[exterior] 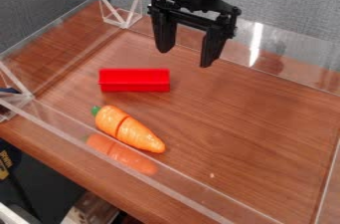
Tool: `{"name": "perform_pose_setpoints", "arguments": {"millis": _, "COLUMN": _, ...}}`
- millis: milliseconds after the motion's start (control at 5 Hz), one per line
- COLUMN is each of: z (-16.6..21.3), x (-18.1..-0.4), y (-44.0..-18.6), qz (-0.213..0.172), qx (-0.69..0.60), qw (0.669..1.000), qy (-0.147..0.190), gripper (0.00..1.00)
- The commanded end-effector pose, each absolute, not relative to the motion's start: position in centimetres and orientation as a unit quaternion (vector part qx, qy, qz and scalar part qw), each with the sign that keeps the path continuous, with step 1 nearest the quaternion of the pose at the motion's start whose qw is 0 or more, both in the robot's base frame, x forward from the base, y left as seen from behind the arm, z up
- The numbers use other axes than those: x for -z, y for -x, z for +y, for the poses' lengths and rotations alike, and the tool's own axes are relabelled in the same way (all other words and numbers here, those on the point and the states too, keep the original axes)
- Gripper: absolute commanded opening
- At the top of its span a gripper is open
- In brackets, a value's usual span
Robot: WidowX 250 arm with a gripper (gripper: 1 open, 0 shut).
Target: Put the red object on the blue plate
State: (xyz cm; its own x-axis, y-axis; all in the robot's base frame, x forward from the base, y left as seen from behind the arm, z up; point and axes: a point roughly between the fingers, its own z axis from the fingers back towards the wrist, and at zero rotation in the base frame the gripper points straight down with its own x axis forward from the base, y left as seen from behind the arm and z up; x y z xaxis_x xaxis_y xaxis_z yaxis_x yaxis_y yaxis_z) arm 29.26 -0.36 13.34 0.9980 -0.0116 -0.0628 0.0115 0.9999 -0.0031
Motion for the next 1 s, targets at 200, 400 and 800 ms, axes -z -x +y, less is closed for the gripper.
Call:
{"name": "perform_pose_setpoints", "arguments": {"millis": 200, "z": 3.4, "x": -10.2, "y": -28.8, "qz": 0.055, "qx": 0.154, "qw": 0.986, "qy": -0.017, "gripper": 1.00}}
{"name": "perform_pose_setpoints", "arguments": {"millis": 400, "z": 5.2, "x": -10.1, "y": -28.5, "qz": 0.052, "qx": 0.233, "qw": 0.971, "qy": -0.027, "gripper": 1.00}}
{"name": "perform_pose_setpoints", "arguments": {"millis": 800, "z": 9.1, "x": -10.5, "y": -28.1, "qz": 0.047, "qx": 0.257, "qw": 0.965, "qy": -0.039, "gripper": 1.00}}
